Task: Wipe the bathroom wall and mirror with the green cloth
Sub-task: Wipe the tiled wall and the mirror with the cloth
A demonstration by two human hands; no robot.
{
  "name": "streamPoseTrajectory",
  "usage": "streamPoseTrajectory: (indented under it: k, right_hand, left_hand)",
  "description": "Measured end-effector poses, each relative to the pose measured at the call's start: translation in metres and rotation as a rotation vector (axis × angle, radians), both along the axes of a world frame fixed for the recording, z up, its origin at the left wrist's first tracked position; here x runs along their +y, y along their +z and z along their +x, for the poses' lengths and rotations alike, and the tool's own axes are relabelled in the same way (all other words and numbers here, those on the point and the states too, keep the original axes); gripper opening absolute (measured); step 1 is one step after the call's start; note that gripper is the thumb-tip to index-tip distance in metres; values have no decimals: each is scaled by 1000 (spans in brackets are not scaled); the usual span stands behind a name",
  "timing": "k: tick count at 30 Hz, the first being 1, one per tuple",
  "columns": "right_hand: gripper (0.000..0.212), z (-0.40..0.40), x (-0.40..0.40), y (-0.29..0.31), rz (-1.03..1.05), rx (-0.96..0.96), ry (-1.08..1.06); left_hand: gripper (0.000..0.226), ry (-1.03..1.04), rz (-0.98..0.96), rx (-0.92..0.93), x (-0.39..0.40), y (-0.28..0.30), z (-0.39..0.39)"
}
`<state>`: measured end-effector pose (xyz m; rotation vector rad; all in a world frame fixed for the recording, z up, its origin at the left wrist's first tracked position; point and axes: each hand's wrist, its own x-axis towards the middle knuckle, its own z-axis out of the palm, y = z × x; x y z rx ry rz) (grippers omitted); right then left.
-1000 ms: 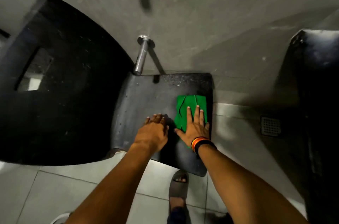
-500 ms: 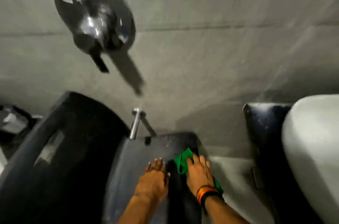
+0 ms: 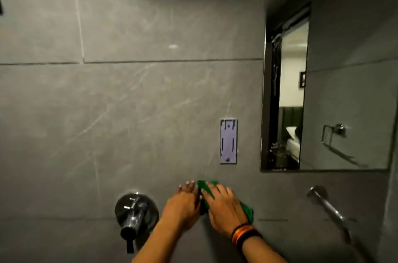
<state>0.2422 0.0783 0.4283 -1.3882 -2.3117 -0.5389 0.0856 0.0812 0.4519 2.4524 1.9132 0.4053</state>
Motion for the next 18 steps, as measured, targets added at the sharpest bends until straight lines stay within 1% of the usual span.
streamPoseTrajectory:
  k: [4,7,11,15,18]
  right_hand:
    - [61,17,-7,96,182,25,1]
    - [62,33,-14,139,271,24,-59]
    - [59,53,-17,168,329,73,-138]
    - [55,74,-9,172,342,100,-188]
    - [57,86,0,171,376,141,-211]
  left_hand:
    - [59,-36,251,-11,-6,89,10]
    - [60,-48,374,-10,-8,137,19]
    - [64,-49,447,10,-9,172,28]
    - [66,-32,442,83,-4,180,35]
    - [66,-37,439,126,7,181,39]
